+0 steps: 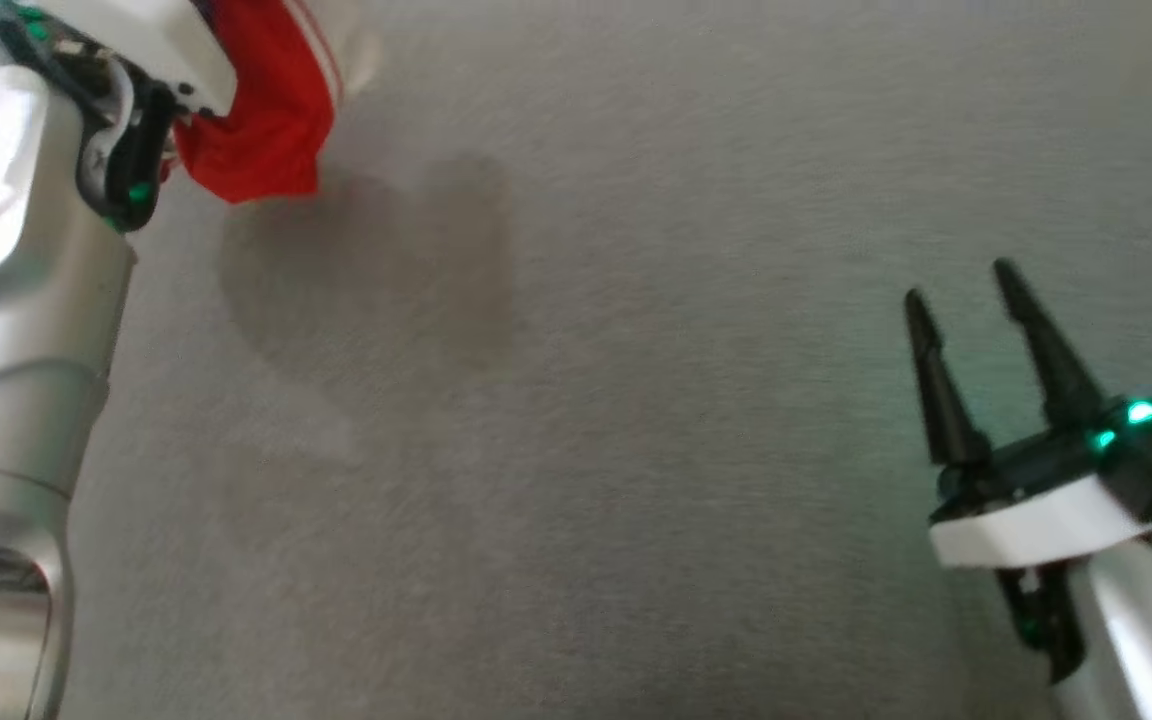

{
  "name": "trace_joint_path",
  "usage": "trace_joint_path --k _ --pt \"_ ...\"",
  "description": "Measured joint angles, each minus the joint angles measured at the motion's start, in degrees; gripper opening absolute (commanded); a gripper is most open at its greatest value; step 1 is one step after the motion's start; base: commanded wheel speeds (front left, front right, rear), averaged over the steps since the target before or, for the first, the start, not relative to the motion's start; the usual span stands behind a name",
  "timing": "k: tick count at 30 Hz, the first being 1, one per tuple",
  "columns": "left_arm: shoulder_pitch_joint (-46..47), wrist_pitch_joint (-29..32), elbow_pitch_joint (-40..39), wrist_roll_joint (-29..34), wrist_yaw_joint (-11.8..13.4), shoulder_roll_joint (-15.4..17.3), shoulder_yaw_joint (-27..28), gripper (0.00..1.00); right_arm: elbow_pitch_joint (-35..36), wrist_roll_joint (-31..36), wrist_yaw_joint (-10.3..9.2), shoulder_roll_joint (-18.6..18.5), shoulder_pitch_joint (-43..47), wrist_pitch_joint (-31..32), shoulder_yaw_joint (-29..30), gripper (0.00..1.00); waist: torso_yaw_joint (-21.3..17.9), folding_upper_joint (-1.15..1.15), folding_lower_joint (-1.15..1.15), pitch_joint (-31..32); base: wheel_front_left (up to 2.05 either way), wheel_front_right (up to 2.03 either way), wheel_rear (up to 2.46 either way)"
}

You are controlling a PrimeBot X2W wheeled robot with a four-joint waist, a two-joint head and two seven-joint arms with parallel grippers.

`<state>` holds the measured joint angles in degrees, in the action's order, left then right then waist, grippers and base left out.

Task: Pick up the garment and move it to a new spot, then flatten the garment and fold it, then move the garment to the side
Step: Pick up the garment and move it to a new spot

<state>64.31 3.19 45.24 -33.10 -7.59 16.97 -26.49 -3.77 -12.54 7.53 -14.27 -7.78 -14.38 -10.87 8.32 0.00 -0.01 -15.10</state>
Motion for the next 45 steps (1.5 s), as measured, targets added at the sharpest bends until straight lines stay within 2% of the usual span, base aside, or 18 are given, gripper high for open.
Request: trace_joint_path --k 6,7,13,16,21,26,30,34,35,36,41,45 --pt "0.0 1.4 -5.9 -2.6 0.0 0.8 -5.3 0.0 -0.7 0.0 0.01 3.2 4.4 0.0 -0.4 1.0 -7.8 0.0 0.0 5.8 0.0 0.0 0.0" --pt "0.0 1.4 -5.9 -2.6 0.0 0.8 -5.3 0.0 -0.7 0.0 0.01 3.2 4.4 0.0 -0.4 1.0 -7.8 0.0 0.0 5.8 0.0 0.0 0.0" --pt "-2.0 3.6 -9.2 -6.1 0.0 0.7 -9.4 0.0 -0.7 -0.1 0.01 4.7 6.5 0.0 -1.6 1.0 -16.7 0.0 -0.01 10.6 0.0 0.0 0.0" --pt "-5.1 3.9 -10.0 -7.0 0.0 -0.3 -12.2 0.0 -0.6 -0.1 0.01 4.9 6.6 0.0 -1.5 1.0 -21.1 0.0 0.01 12.1 0.0 0.0 0.0" --pt "-11.6 4.6 -9.2 -7.7 0.0 -3.8 -17.9 0.0 -0.2 -0.1 0.0 6.0 6.9 0.0 -2.3 1.0 -27.1 0.0 0.0 12.4 0.0 0.0 0.0" --pt "-17.0 2.1 -4.4 -7.1 0.0 -5.8 -20.6 0.0 0.0 -0.6 0.01 7.2 6.0 0.0 -3.2 1.0 -30.0 0.0 0.02 8.6 0.0 0.0 0.0" --pt "-18.7 -2.5 0.3 -5.1 0.3 -6.3 -21.9 0.0 0.0 -0.6 0.01 8.5 3.3 0.0 -3.8 1.0 -31.1 0.0 0.03 4.8 0.0 0.0 0.0" --pt "-18.7 -7.9 3.4 -3.4 1.2 -8.1 -22.4 0.02 -0.2 -0.6 0.0 8.7 2.4 0.0 -3.6 1.0 -31.2 0.0 0.04 2.2 0.0 0.0 0.0" --pt "-18.6 -9.4 4.1 -2.8 1.7 -8.8 -22.6 0.6 -0.5 -0.6 0.0 8.8 2.4 0.0 -3.5 1.0 -30.9 0.0 0.04 2.1 0.0 0.0 0.0" --pt "-18.6 -11.0 4.5 -2.6 1.8 -9.4 -22.7 1.0 -0.7 -0.6 0.01 8.8 2.4 0.0 -3.3 1.0 -30.5 0.0 0.03 2.1 0.0 0.0 0.0" --pt "-18.7 -16.7 4.8 -2.6 3.0 -11.5 -21.6 1.0 -1.3 -0.6 0.01 9.0 2.7 0.0 -2.0 1.0 -28.2 0.0 0.02 4.9 0.0 0.0 0.0" --pt "-20.4 -17.5 -0.4 -1.1 6.7 -12.1 -18.4 1.0 -1.8 -0.6 0.0 9.0 5.1 0.0 -0.1 1.0 -24.8 0.0 0.01 8.4 0.0 0.0 0.0"
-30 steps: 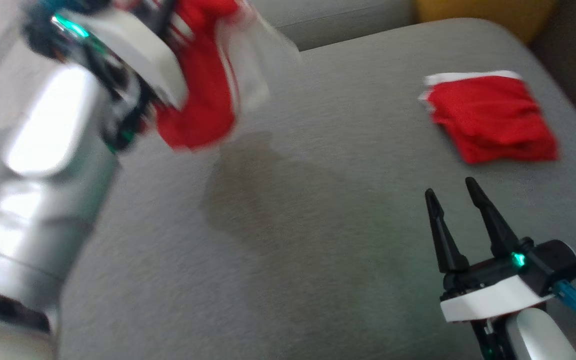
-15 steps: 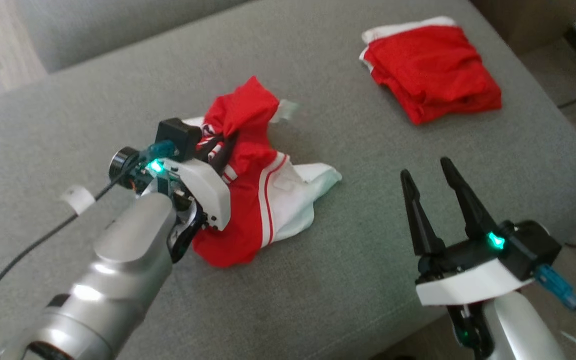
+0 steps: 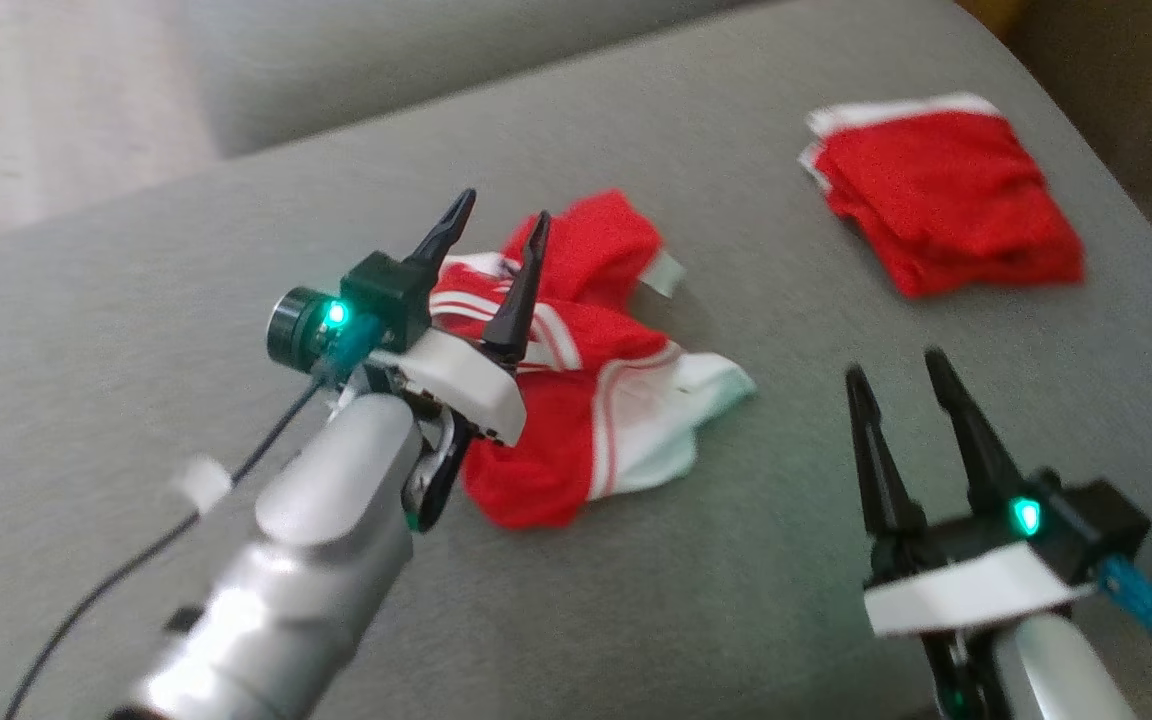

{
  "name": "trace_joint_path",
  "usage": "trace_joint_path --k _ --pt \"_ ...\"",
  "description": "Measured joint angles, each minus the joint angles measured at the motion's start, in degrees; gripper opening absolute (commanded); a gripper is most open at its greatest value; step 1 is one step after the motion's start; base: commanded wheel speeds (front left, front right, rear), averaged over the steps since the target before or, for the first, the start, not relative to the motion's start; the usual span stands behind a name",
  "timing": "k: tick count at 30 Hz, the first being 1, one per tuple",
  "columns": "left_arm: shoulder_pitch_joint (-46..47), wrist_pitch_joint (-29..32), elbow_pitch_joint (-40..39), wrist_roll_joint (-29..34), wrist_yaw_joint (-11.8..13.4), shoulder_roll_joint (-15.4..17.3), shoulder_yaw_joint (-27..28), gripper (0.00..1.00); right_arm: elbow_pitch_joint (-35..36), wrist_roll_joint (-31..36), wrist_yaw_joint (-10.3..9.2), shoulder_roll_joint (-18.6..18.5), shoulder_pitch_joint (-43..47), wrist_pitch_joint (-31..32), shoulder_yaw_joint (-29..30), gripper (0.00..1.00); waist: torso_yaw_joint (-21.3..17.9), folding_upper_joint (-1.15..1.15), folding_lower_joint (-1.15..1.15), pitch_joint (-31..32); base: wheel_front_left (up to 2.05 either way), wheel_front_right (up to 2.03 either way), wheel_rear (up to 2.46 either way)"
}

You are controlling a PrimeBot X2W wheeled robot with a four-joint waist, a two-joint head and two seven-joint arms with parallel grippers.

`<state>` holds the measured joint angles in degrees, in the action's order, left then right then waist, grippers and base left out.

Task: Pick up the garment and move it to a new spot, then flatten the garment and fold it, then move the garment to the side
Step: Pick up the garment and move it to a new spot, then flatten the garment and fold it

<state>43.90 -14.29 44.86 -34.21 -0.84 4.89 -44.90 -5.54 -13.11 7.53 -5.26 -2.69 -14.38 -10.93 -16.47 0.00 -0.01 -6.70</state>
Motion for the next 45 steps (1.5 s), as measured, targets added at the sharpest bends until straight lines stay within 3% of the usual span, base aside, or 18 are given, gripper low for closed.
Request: trace_joint_path --k 6,12,20,27,45 --pt "-13.3 -0.3 -16.0 6.7 7.4 2.6 8.6 1.0 0.0 0.0 0.01 0.5 4.8 0.0 3.2 1.0 6.9 0.0 -0.01 4.5 0.0 0.0 0.0" --pt "-29.9 -0.2 -30.0 12.9 10.9 5.9 16.2 1.0 1.8 1.0 0.01 1.5 7.2 0.0 8.1 1.0 13.5 0.0 -0.01 8.0 0.0 0.0 0.0" --pt "-46.9 -0.3 -42.6 20.1 11.5 5.0 22.4 1.0 2.4 1.6 0.0 2.6 11.8 0.0 9.8 1.0 18.1 0.0 -0.01 12.3 0.0 0.0 0.0" --pt "-55.7 -0.3 -45.2 25.6 11.4 2.9 23.3 1.0 3.8 2.4 0.0 2.7 14.2 0.0 9.9 1.0 19.1 0.0 0.0 13.9 0.0 0.0 0.0" --pt "-57.1 -0.3 -45.8 30.6 10.0 0.6 26.5 1.0 2.9 4.4 0.0 2.7 16.5 0.0 9.3 1.0 19.2 0.0 0.0 14.5 0.0 0.0 0.0"
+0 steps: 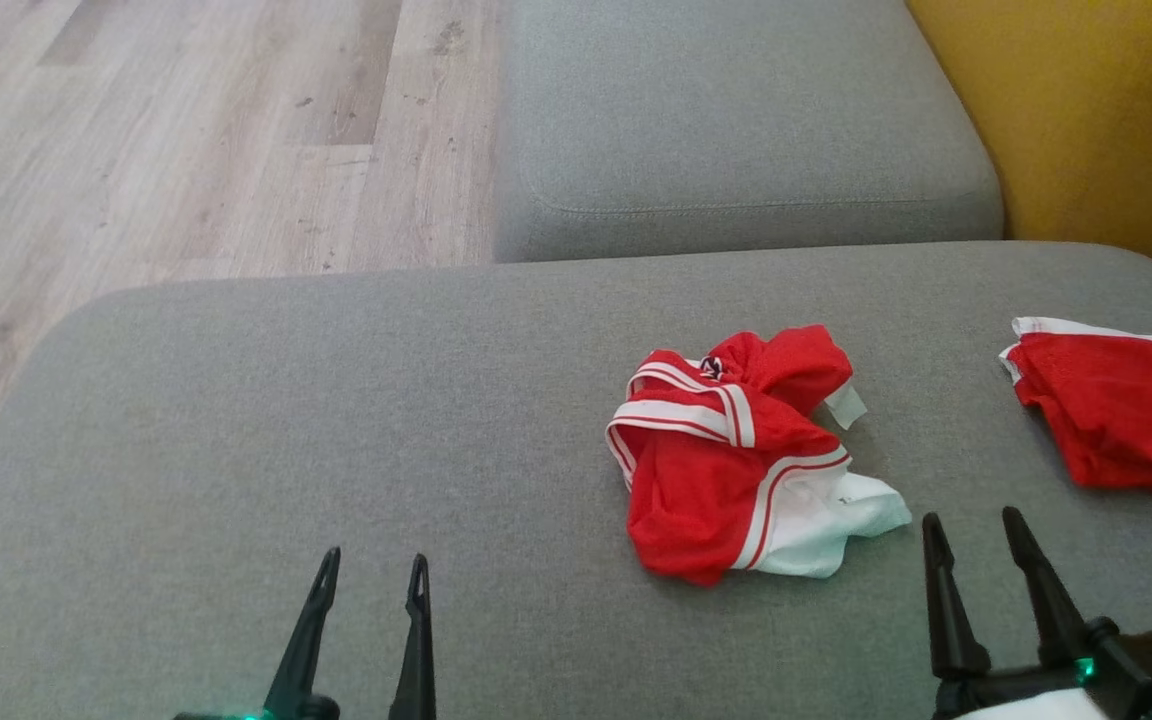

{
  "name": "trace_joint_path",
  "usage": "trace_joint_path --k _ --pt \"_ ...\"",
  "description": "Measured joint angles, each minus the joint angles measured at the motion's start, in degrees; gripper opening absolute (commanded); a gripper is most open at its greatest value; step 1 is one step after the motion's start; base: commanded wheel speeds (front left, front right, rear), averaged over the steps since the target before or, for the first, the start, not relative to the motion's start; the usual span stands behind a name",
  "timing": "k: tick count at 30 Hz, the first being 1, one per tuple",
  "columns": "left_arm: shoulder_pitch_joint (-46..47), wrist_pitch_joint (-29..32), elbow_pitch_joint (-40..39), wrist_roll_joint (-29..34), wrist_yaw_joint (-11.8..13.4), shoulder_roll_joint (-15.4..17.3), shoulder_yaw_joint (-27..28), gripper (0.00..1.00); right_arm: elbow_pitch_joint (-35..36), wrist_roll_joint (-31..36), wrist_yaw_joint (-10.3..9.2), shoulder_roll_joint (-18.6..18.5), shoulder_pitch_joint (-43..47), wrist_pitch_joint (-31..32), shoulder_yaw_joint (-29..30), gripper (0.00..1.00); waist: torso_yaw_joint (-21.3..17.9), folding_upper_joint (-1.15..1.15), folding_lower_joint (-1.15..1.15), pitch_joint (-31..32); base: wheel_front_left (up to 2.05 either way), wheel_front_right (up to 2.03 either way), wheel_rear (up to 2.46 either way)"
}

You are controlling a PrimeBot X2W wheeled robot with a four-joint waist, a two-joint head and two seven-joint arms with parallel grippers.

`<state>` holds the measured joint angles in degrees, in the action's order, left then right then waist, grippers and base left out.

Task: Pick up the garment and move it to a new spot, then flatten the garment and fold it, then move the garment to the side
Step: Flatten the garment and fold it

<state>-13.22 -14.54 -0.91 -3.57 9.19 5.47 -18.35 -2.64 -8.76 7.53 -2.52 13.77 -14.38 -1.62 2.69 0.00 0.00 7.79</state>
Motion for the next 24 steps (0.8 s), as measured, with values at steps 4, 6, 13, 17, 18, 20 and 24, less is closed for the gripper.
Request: trace_joint_path --k 4,6,13,17,18,20,24 --pt "0.0 0.0 0.1 0.1 -0.2 -0.4 0.1 1.0 -0.3 -0.2 0.0 0.0 0.0 0.0 -0.1 1.0 -0.1 0.0 0.0 -0.2 0.0 0.0 0.0" --pt "0.0 0.0 0.2 0.4 -0.2 -0.5 0.1 1.0 -0.8 -0.3 0.0 0.0 0.0 0.0 -0.5 1.0 -0.2 0.0 0.0 -0.4 0.0 0.0 0.0" --pt "2.2 0.0 3.0 1.1 -2.7 -0.7 -1.0 1.0 -2.0 -0.3 0.0 0.0 -0.1 0.0 -2.0 1.0 -1.8 0.0 0.01 -2.1 0.0 0.0 0.0" --pt "7.8 0.0 5.5 1.4 -4.8 -0.9 -3.8 1.0 -3.1 -1.0 0.0 0.0 -0.3 0.0 -4.5 1.0 -3.5 0.0 0.01 -3.5 0.0 0.0 0.0" --pt "9.6 0.0 6.7 1.7 -5.5 -1.0 -4.5 1.0 -3.4 -1.2 0.0 0.0 -0.3 0.0 -5.2 1.0 -4.0 0.0 0.01 -3.9 0.0 0.0 0.0" --pt "15.3 0.0 11.0 3.7 -8.0 -1.3 -8.0 1.0 -4.7 -1.1 0.0 -0.1 -0.8 0.0 -5.6 1.0 -5.9 0.0 0.01 -5.2 0.0 0.0 0.0" --pt "20.9 0.0 14.7 4.8 -10.0 -1.6 -11.0 1.0 -6.0 -0.6 0.0 -0.2 -2.3 0.0 -5.9 1.0 -8.0 0.0 0.02 -6.5 0.0 0.0 0.0"
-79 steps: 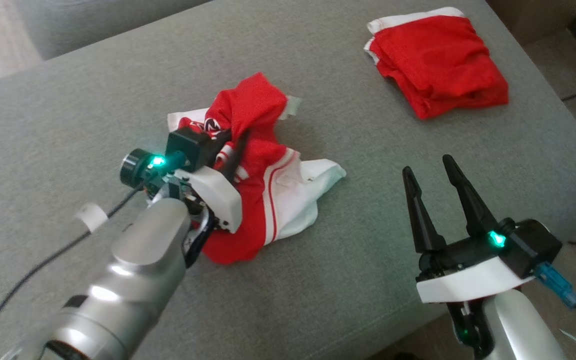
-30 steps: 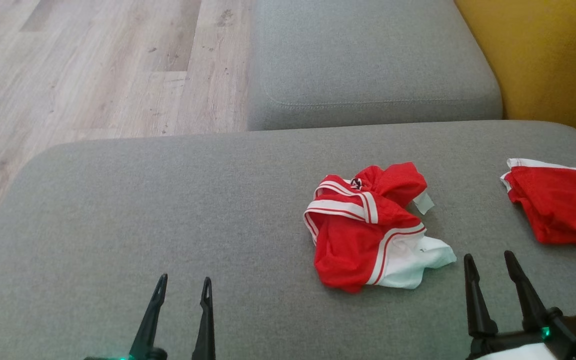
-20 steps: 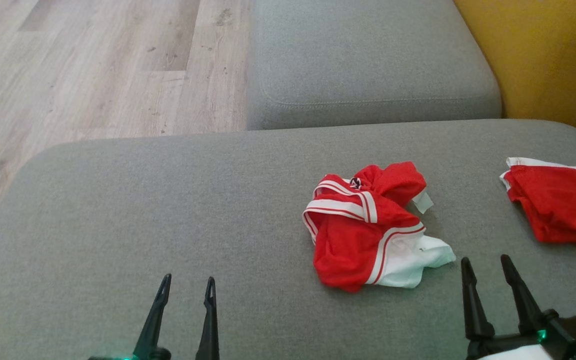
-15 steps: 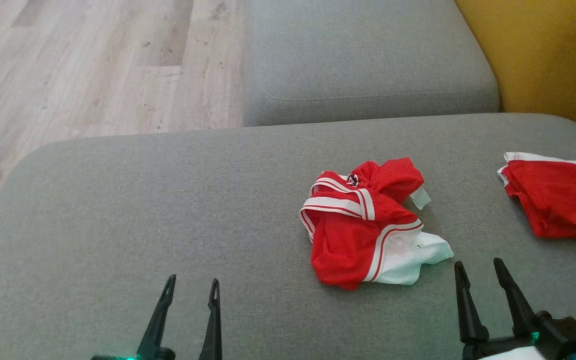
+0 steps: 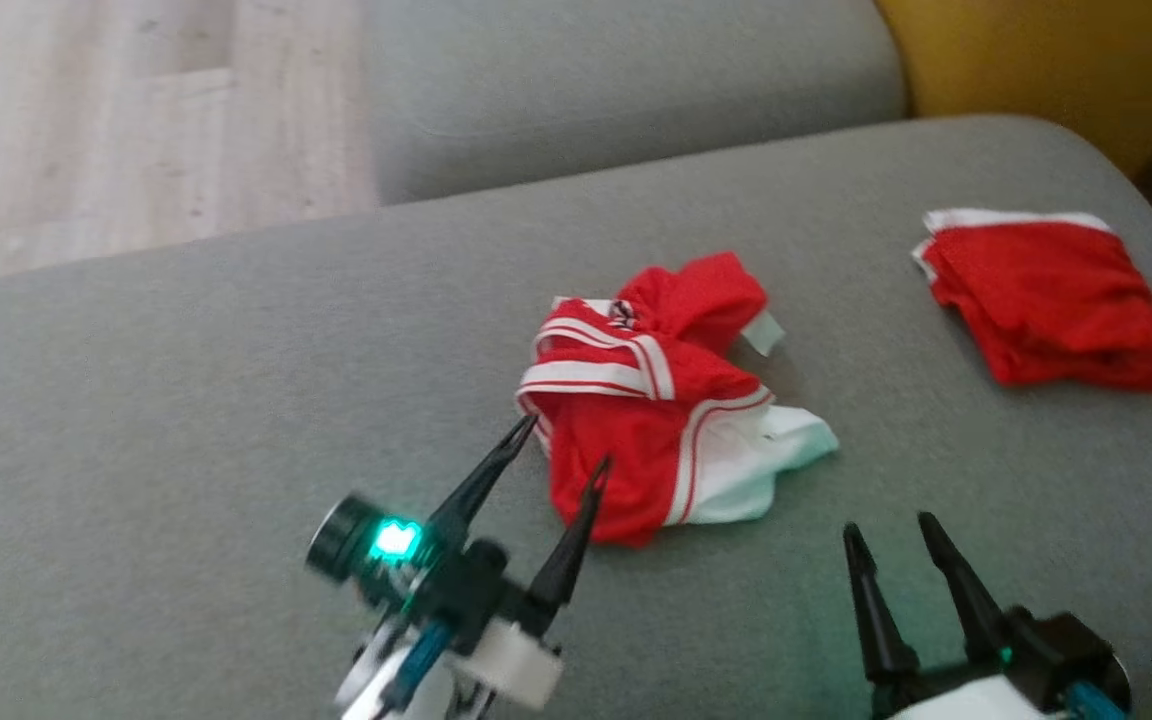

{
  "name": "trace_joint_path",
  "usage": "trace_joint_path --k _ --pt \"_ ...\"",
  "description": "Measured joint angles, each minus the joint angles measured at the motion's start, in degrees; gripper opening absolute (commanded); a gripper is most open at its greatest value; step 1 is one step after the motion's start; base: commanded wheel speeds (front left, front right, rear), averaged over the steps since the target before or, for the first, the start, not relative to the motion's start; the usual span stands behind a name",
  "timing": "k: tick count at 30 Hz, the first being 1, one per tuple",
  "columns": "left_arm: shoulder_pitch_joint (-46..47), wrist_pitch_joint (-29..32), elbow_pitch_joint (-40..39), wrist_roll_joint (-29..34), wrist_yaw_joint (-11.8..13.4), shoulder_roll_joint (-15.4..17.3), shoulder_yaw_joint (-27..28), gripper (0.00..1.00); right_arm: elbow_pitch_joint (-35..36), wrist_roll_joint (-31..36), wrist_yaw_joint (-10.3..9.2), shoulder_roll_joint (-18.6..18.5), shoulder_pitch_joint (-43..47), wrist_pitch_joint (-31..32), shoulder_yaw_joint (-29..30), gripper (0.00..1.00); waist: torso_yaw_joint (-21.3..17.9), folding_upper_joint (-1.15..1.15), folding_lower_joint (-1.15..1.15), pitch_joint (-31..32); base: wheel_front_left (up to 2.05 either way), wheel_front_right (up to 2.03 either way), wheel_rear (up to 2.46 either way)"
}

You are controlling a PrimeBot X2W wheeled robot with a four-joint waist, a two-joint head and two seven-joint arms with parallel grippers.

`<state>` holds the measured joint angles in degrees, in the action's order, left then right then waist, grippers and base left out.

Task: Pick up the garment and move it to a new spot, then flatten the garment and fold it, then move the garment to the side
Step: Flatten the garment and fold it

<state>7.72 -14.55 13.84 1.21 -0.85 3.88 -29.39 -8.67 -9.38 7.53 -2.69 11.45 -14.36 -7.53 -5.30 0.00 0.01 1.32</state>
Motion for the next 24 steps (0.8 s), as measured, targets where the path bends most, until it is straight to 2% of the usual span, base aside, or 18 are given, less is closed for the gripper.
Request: trace_joint_path --k 8,13,14,19,23,24 --pt "14.1 0.3 12.1 1.3 -3.8 -0.9 -8.0 1.0 0.6 1.0 0.0 0.0 -4.4 0.0 -2.1 1.0 -5.8 0.0 0.0 -4.2 0.0 0.0 0.0" --pt "22.7 3.5 19.5 1.4 -4.2 -1.0 -12.6 1.0 0.7 0.9 0.0 0.0 -6.6 0.0 -3.9 1.0 -9.5 0.0 0.0 -7.1 0.0 0.0 0.0" --pt "24.4 3.8 20.7 1.6 -4.0 -1.0 -13.5 1.0 0.7 0.8 0.0 0.0 -7.0 0.0 -4.0 1.0 -10.1 0.0 0.0 -7.7 0.0 0.0 0.0" --pt "31.6 4.1 28.2 4.8 0.5 -1.2 -16.0 1.0 0.6 0.8 0.0 0.0 -8.7 0.0 -4.9 1.0 -13.4 0.0 0.0 -10.8 0.0 0.0 0.0" --pt "34.8 6.0 36.3 8.2 2.5 -1.1 -17.8 1.0 0.6 0.3 0.0 0.0 -8.9 0.0 -5.3 1.0 -15.7 0.0 0.0 -12.8 0.0 0.0 0.0" --pt "35.1 5.9 37.9 8.4 2.7 -1.1 -17.9 0.23 0.6 0.3 0.0 0.0 -8.9 0.0 -5.4 1.0 -16.2 0.0 0.0 -13.2 0.0 0.0 0.0"
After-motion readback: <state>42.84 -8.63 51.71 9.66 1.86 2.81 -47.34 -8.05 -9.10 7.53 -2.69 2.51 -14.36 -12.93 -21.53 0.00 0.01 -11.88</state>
